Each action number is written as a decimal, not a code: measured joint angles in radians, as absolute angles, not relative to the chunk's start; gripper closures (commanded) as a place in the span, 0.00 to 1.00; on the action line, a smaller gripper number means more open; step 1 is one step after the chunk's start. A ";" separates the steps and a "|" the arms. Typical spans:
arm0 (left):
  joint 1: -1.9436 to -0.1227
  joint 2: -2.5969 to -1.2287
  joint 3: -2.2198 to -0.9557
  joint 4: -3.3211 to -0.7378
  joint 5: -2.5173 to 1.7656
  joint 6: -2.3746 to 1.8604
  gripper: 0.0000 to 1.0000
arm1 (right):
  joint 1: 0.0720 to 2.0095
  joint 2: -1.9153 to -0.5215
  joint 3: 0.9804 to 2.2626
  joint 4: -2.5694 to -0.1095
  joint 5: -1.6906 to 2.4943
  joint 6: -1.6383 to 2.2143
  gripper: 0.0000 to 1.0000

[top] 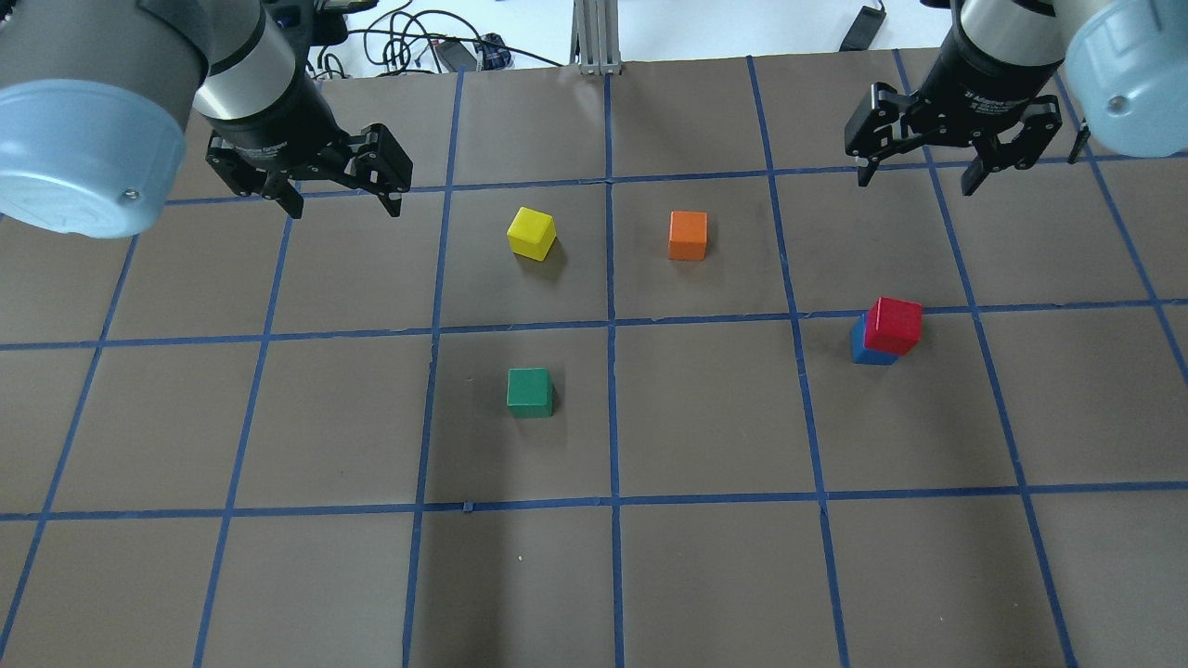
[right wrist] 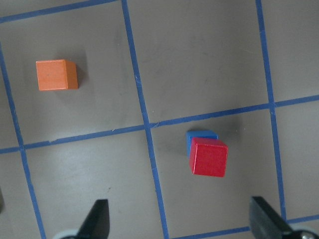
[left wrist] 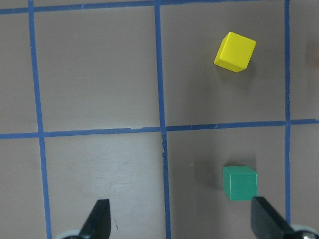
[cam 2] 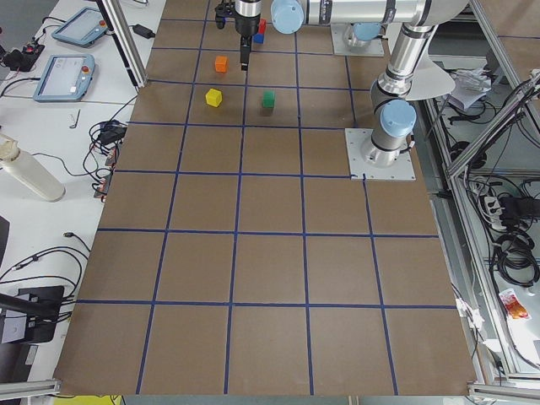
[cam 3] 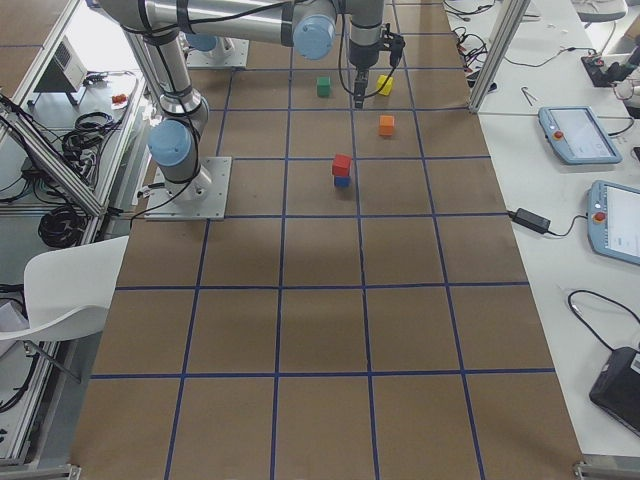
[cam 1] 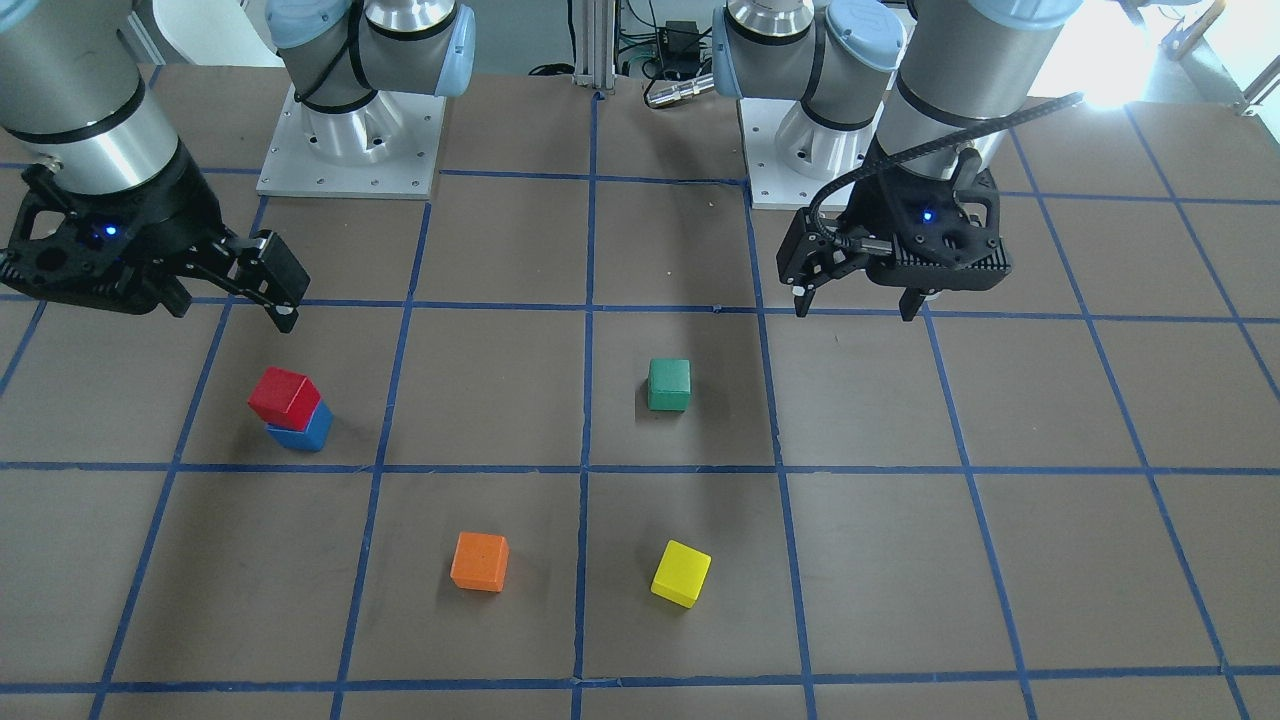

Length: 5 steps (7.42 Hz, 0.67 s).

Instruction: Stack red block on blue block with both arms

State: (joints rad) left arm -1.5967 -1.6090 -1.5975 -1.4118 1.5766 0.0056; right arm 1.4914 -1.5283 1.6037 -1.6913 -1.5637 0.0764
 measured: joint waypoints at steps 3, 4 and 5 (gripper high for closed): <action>-1.615 -1.610 -1.594 -1.411 1.575 -0.001 0.00 | 1.528 -1.536 1.660 -1.793 -1.549 0.078 0.00; -1.624 -1.613 -1.592 -1.411 1.575 -0.001 0.00 | 1.533 -1.533 1.658 -1.793 -1.547 0.070 0.00; -1.628 -1.615 -1.591 -1.410 1.575 -0.001 0.00 | 1.535 -1.528 1.651 -1.772 -1.546 0.059 0.00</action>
State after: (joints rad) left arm -1.6280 -1.6154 -1.5907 -1.4103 1.5753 -0.0015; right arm 1.5346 -1.5277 1.6511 -1.7724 -1.5464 0.0585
